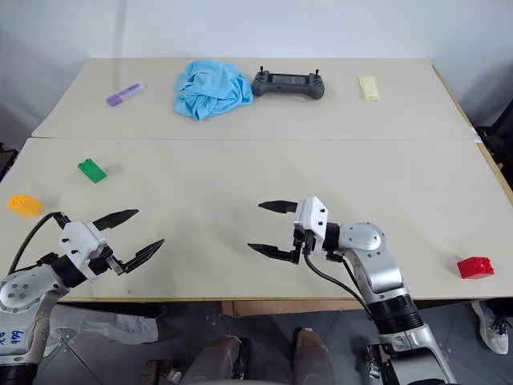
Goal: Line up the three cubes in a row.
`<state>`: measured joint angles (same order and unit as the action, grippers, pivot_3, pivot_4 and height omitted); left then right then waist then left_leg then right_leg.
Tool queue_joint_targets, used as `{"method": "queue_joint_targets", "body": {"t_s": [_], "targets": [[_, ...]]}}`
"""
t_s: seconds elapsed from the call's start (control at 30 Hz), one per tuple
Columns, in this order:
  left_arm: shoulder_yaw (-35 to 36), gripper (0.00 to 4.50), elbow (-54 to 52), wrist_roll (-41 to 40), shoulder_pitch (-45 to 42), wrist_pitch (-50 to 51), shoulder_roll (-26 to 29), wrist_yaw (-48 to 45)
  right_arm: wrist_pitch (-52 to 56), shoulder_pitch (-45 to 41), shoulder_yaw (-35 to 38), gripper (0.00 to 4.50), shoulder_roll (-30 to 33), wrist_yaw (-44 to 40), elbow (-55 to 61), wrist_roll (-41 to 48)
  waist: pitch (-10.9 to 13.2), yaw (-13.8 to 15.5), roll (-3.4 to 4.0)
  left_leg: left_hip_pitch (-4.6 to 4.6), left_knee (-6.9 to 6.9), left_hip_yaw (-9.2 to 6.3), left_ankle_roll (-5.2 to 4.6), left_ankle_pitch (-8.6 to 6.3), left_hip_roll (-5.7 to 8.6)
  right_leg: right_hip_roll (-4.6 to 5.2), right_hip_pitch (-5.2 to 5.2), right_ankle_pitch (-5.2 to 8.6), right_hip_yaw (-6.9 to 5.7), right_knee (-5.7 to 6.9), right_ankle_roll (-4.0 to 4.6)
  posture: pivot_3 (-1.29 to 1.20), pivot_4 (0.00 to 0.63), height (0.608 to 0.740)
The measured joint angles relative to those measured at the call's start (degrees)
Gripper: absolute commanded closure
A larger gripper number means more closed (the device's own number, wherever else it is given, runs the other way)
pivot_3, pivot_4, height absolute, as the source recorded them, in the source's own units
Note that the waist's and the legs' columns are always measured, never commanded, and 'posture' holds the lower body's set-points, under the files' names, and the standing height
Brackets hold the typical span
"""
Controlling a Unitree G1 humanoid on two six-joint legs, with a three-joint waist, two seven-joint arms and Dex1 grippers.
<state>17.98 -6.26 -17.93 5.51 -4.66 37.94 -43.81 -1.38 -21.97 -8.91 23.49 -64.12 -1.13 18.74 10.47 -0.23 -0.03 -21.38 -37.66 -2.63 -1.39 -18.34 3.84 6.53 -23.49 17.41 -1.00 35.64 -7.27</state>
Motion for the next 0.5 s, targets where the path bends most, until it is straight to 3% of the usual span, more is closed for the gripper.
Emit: {"method": "queue_joint_targets", "body": {"t_s": [0.17,0.3,0.4,0.5], "targets": [[-1.12,0.13,-0.29,-0.41,-0.58,2.59,-0.66,-0.16,0.10,0.26,0.96,0.00,0.49,0.41,1.35,0.53,0.00,0.05,0.00,0.00,-0.01,0.00,0.00,0.00,0.02,0.01,0.00,0.00,0.01,0.00,0.00,0.00,0.150,0.740],[-4.32,0.13,-4.70,-3.64,-1.48,5.44,-1.59,-2.39,2.04,0.34,6.04,0.00,3.60,2.02,6.09,3.91,-0.01,0.37,-0.03,-0.07,-0.12,-0.10,-0.03,-0.02,0.04,0.06,0.06,0.00,0.05,-0.02,0.00,0.00,0.150,0.740],[-9.42,0.13,-8.47,-5.04,-4.99,8.49,-2.05,-4.24,5.60,3.52,12.82,0.00,8.93,4.64,10.58,6.22,-0.01,1.12,0.00,-0.11,-0.17,-0.19,-0.04,-0.03,0.07,0.08,0.12,0.00,0.14,-0.06,0.00,0.00,0.150,0.740],[-18.63,0.13,-11.54,-4.48,-10.21,10.08,-4.53,-7.00,10.42,8.45,25.02,0.00,16.08,9.20,13.55,8.16,-0.02,1.92,0.03,-0.14,-0.26,-0.18,-0.14,-0.08,0.20,0.11,0.13,-0.02,0.15,-0.10,-0.02,0.00,0.150,0.740]]}}
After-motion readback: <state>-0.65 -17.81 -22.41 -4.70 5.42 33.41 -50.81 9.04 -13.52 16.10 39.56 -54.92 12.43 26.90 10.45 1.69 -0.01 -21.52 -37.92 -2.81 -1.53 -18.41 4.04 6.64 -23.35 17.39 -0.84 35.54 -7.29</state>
